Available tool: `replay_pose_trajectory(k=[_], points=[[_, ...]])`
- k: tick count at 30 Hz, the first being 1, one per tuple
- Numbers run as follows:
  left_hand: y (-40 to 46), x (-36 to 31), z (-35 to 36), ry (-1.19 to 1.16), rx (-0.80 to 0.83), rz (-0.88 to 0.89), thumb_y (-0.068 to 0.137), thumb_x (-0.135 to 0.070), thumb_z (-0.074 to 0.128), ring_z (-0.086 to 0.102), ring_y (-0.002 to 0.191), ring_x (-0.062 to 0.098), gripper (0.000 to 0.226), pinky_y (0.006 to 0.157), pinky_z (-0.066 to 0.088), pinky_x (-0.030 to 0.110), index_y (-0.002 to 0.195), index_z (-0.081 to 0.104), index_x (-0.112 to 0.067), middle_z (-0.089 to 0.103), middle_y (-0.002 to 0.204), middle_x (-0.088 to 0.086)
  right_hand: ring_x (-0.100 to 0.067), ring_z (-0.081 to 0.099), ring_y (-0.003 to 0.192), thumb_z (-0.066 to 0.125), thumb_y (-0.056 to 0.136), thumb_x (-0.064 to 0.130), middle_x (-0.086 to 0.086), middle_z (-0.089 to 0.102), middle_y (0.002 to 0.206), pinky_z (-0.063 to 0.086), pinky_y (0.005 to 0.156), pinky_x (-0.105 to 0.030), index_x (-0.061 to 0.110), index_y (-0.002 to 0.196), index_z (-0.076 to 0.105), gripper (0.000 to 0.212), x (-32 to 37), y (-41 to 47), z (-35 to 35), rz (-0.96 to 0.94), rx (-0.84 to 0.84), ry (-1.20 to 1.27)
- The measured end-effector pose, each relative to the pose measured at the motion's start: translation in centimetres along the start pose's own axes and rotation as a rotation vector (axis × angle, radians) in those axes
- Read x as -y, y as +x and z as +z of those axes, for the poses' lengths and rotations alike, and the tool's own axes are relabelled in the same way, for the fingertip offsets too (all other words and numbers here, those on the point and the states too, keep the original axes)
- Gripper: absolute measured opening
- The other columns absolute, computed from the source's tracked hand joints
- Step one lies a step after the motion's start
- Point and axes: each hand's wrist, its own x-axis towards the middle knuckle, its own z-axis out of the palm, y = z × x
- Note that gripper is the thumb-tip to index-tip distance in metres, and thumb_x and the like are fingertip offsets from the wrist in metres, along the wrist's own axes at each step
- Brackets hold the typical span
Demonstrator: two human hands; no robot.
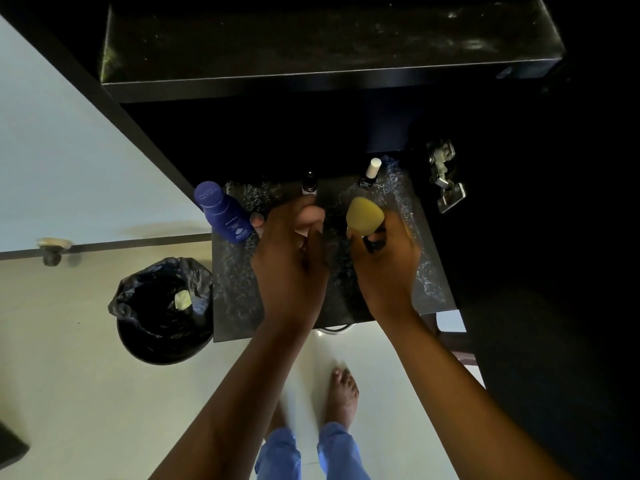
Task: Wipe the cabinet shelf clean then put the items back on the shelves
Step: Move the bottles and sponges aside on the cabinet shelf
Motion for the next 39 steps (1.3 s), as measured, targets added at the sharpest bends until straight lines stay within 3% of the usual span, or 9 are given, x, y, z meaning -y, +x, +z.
replay_pose_trajectory(k=[5, 9, 13, 16, 22, 26, 29, 34, 39], points=[[-2.0, 0.7, -3.5, 0.010, -0.004, -0.013, 0.095, -0.008, 0.070, 0.066, 0.093, 0.004, 0.029, 0.078, 0.049, 0.011, 0.123, 0.068, -0.014, 0.070, 0.110, -0.005, -0.012, 0.059, 0.079, 0.082, 0.088, 0.025, 0.001, 0.065, 0.092, 0.038, 0.067, -0.005, 0.017, 0.112, 0.067, 0.030, 1.9, -2.6, 0.8, -0.006, 0.071, 0.055], [-2.6, 2.3, -6.0, 0.055, -0.001, -0.010, 0.095, -0.010, 0.073, 0.063, 0.090, -0.003, 0.031, 0.077, 0.043, 0.007, 0.125, 0.068, -0.013, 0.072, 0.109, -0.004, -0.011, 0.057, 0.078, 0.084, 0.085, 0.021, -0.007, 0.068, 0.090, 0.036, 0.069, -0.001, 0.008, 0.103, 0.069, 0.027, 3.5, -4.2, 2.8, -0.052, 0.105, 0.057], [-2.4, 4.4, -8.1, 0.107, -0.015, -0.006, 0.094, -0.011, 0.072, 0.063, 0.084, 0.001, 0.030, 0.072, 0.049, 0.018, 0.124, 0.069, -0.011, 0.073, 0.106, -0.003, -0.008, 0.056, 0.082, 0.085, 0.085, 0.022, -0.012, 0.070, 0.093, 0.035, 0.069, 0.002, 0.005, 0.106, 0.070, 0.030, 4.4, -5.4, 4.6, -0.074, 0.158, 0.066], [-2.3, 5.4, -8.8, 0.126, -0.016, -0.030, 0.094, -0.013, 0.072, 0.062, 0.085, -0.003, 0.033, 0.070, 0.052, 0.021, 0.126, 0.068, -0.016, 0.071, 0.110, -0.008, -0.011, 0.061, 0.085, 0.084, 0.087, 0.026, -0.010, 0.072, 0.098, 0.037, 0.072, -0.005, 0.009, 0.114, 0.071, 0.035, 4.4, -6.1, 5.4, -0.095, 0.201, 0.072], [-1.8, 5.3, -8.7, 0.136, -0.017, -0.034, 0.091, -0.013, 0.074, 0.058, 0.083, -0.014, 0.034, 0.074, 0.041, 0.002, 0.125, 0.069, -0.014, 0.065, 0.109, -0.014, -0.019, 0.066, 0.091, 0.077, 0.087, 0.035, -0.004, 0.073, 0.106, 0.058, 0.074, -0.035, 0.015, 0.121, 0.071, 0.040, 4.4, -6.4, 6.4, -0.139, 0.213, 0.066], [-1.7, 5.2, -8.8, 0.153, -0.012, -0.051, 0.088, -0.014, 0.076, 0.060, 0.080, -0.004, 0.039, 0.074, 0.040, 0.001, 0.126, 0.069, -0.013, 0.072, 0.112, -0.007, -0.022, 0.067, 0.094, 0.078, 0.086, 0.033, -0.004, 0.073, 0.107, 0.059, 0.076, -0.042, 0.015, 0.118, 0.071, 0.037, 4.2, -6.3, 6.5, -0.168, 0.195, 0.052], [-1.9, 5.6, -9.0, 0.143, 0.007, -0.074, 0.088, -0.018, 0.077, 0.064, 0.081, 0.008, 0.043, 0.073, 0.043, 0.006, 0.130, 0.067, -0.017, 0.074, 0.116, -0.004, -0.025, 0.067, 0.097, 0.080, 0.085, 0.030, -0.006, 0.074, 0.109, 0.060, 0.080, -0.043, 0.012, 0.118, 0.072, 0.038, 4.0, -6.5, 6.3, -0.185, 0.188, 0.033], [-2.0, 5.2, -9.1, 0.133, 0.005, -0.039, 0.087, -0.020, 0.079, 0.062, 0.075, 0.003, 0.052, 0.067, 0.048, 0.015, 0.136, 0.061, -0.014, 0.070, 0.121, 0.000, -0.024, 0.065, 0.103, 0.080, 0.085, 0.030, -0.005, 0.072, 0.115, 0.059, 0.082, -0.044, 0.014, 0.125, 0.069, 0.044, 4.1, -6.7, 5.6, -0.172, 0.195, -0.008], [-2.1, 3.6, -10.5, 0.064, -0.173, 0.057, 0.082, -0.008, 0.081, 0.056, 0.076, 0.029, 0.054, 0.058, 0.047, 0.047, 0.129, 0.054, 0.001, 0.053, 0.123, 0.013, -0.029, 0.063, 0.111, 0.065, 0.082, -0.001, -0.008, 0.064, 0.127, 0.057, 0.088, -0.045, 0.014, 0.135, 0.062, 0.055, 3.8, -7.0, 2.6, -0.196, 0.177, 0.002]])
